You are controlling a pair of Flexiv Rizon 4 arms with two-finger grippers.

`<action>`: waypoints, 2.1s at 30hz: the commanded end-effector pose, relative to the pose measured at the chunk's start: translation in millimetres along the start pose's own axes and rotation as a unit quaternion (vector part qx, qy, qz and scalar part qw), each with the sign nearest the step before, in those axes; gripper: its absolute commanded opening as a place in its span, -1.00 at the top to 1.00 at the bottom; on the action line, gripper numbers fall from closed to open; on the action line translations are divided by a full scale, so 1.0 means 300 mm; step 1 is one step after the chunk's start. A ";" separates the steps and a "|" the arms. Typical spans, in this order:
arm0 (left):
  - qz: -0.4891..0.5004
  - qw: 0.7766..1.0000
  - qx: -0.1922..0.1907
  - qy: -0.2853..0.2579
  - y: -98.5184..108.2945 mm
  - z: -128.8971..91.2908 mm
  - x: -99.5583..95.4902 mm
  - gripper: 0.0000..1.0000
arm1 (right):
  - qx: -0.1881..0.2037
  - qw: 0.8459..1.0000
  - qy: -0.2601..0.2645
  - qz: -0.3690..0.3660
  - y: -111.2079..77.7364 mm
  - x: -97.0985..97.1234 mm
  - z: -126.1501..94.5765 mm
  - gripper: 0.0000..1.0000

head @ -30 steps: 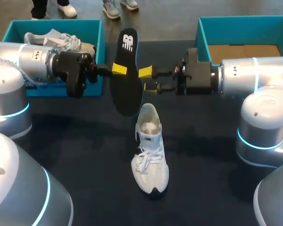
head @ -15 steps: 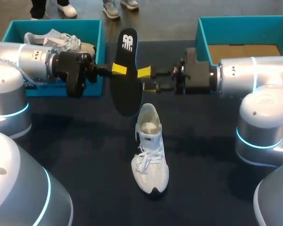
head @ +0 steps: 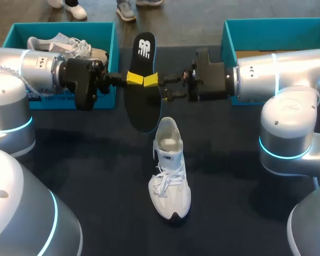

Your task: Take the shoe out of the shoebox, open the shoe tongue, remove and reinsert the insole, then place the shoe into the shoebox

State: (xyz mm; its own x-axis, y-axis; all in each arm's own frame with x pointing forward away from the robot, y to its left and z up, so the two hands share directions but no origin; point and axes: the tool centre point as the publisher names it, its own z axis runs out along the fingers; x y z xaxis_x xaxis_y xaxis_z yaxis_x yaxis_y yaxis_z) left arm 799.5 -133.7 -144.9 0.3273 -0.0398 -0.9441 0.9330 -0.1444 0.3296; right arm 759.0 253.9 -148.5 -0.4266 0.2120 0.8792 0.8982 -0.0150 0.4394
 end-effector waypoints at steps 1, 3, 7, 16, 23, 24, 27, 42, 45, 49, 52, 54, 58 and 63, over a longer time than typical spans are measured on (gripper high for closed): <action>0.001 1.000 -0.001 0.001 -0.002 0.003 -0.001 1.00 | 0.002 1.000 -0.005 -0.002 0.004 0.003 0.023 -0.42; 0.001 1.000 -0.001 0.001 -0.002 0.003 -0.001 1.00 | 0.003 1.000 -0.006 -0.007 0.006 0.007 0.025 0.00; 0.001 1.000 -0.001 0.001 -0.002 0.003 -0.001 1.00 | 0.006 1.000 -0.007 -0.011 0.001 0.008 0.040 0.02; 0.001 1.000 -0.001 0.001 -0.002 0.003 -0.001 1.00 | 0.011 1.000 -0.004 -0.019 -0.005 0.002 0.049 0.07; 0.000 1.000 -0.001 0.001 -0.001 0.005 0.000 1.00 | 0.017 1.000 -0.001 -0.024 -0.008 -0.004 0.055 0.14; 0.000 1.000 -0.001 0.001 0.000 0.005 0.000 1.00 | 0.017 1.000 -0.001 -0.024 -0.008 -0.005 0.054 0.15; 0.001 1.000 0.001 0.002 0.000 0.007 0.001 1.00 | 0.017 1.000 0.000 -0.025 -0.011 -0.007 0.049 0.18; 0.003 1.000 0.000 0.005 0.004 0.011 0.001 1.00 | 0.014 1.000 0.002 -0.019 -0.027 -0.022 0.028 0.51; 0.003 1.000 0.001 0.005 0.003 0.012 0.002 1.00 | 0.014 1.000 0.002 -0.018 -0.027 -0.022 0.027 0.55; 0.003 1.000 0.000 0.005 0.003 0.013 0.002 1.00 | 0.017 1.000 0.003 -0.017 -0.025 -0.024 0.030 0.58; 0.003 1.000 0.000 0.005 0.003 0.014 0.003 1.00 | 0.019 1.000 0.004 -0.015 -0.026 -0.027 0.033 0.62; 0.004 1.000 0.000 0.005 0.001 0.015 0.002 1.00 | 0.020 1.000 0.004 -0.014 -0.027 -0.028 0.033 0.64; 0.006 1.000 0.000 0.009 -0.001 0.018 0.002 1.00 | 0.020 1.000 0.005 -0.012 -0.029 -0.031 0.038 0.61; 0.008 1.000 0.000 0.009 -0.002 0.019 0.001 1.00 | 0.019 1.000 0.006 -0.011 -0.030 -0.033 0.041 0.62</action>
State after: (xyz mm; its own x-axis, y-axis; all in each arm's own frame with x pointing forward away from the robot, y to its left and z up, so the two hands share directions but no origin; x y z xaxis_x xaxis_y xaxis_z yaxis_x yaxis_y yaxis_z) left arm 799.5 -138.7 -145.6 0.3425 -0.0272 -0.9391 0.9280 -0.1462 0.3427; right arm 756.5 261.0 -162.0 -0.4476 0.2014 0.8713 0.8920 0.0310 0.4510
